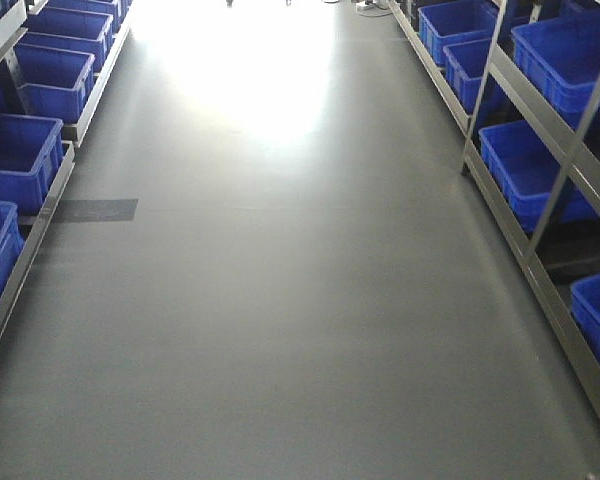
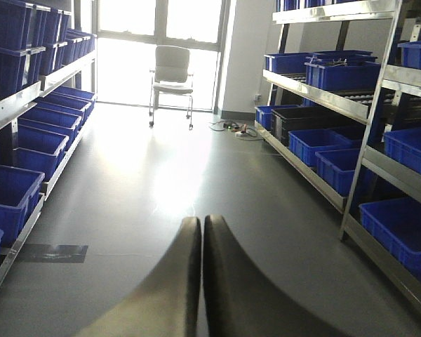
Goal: Pour parts from conveyor to right shelf
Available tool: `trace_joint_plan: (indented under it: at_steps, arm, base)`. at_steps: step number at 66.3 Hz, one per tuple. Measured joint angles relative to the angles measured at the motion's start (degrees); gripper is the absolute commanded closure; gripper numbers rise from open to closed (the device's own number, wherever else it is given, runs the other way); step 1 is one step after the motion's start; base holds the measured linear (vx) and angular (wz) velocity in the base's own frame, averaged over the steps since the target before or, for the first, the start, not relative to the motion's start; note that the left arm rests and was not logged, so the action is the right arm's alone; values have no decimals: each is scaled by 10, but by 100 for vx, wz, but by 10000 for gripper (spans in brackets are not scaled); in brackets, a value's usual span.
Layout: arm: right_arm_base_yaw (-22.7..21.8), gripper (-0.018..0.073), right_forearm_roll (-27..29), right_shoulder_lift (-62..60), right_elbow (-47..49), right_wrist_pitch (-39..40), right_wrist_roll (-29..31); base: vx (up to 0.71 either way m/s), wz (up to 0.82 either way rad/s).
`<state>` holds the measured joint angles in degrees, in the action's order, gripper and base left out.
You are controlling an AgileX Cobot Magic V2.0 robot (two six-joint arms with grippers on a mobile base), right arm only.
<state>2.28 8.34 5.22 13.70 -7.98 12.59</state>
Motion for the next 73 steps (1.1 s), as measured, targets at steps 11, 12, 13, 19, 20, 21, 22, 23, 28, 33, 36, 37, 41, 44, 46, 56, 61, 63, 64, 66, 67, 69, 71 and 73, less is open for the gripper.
trace_joint_plan:
  at_steps: [11, 12, 13, 19, 20, 21, 22, 23, 28, 33, 36, 37, 41, 44, 46, 56, 61, 63, 64, 66, 67, 69, 71, 73]
  arm:
    - [0, 568, 0, 0, 0, 0, 0]
    - [0, 568, 0, 0, 0, 0, 0]
    - [0, 568, 0, 0, 0, 0, 0]
    - [0, 568, 0, 0, 0, 0, 0]
    - [0, 568, 0, 0, 0, 0, 0]
    - [0, 568, 0, 0, 0, 0, 0]
    - [0, 568, 0, 0, 0, 0, 0]
    - [0, 568, 0, 0, 0, 0, 0]
    - [0, 568, 0, 0, 0, 0, 0]
    - [0, 568, 0, 0, 0, 0, 0]
    - [0, 568, 0, 0, 0, 0, 0]
    - [0, 568, 0, 0, 0, 0, 0]
    - [0, 568, 0, 0, 0, 0, 0]
    - [0, 568, 0, 0, 0, 0, 0]
    - [0, 568, 0, 0, 0, 0, 0]
    - [0, 568, 0, 0, 0, 0, 0]
    - [0, 568, 0, 0, 0, 0, 0]
    - [0, 568, 0, 0, 0, 0, 0]
    - [0, 568, 0, 0, 0, 0, 0]
    - [0, 568, 0, 0, 0, 0, 0]
    - [0, 568, 0, 0, 0, 0, 0]
    - [0, 568, 0, 0, 0, 0, 0]
    - [0, 568, 0, 0, 0, 0, 0]
    - [0, 568, 0, 0, 0, 0, 0]
  base:
    - [66, 3]
    - [67, 0]
    - [67, 0]
    - [67, -1]
    - [67, 0]
    - [67, 0]
    - [67, -1]
    - [67, -1]
    - [66, -1]
    - [65, -1]
    - [65, 0]
    - [65, 1]
    - [64, 1]
    - [63, 2]
    - [63, 2]
    - [63, 4]
    - [62, 6]
    - [62, 7]
    - [61, 6]
    - [61, 7]
    - [60, 6]
    - [59, 5]
    - [59, 6]
    - [59, 5]
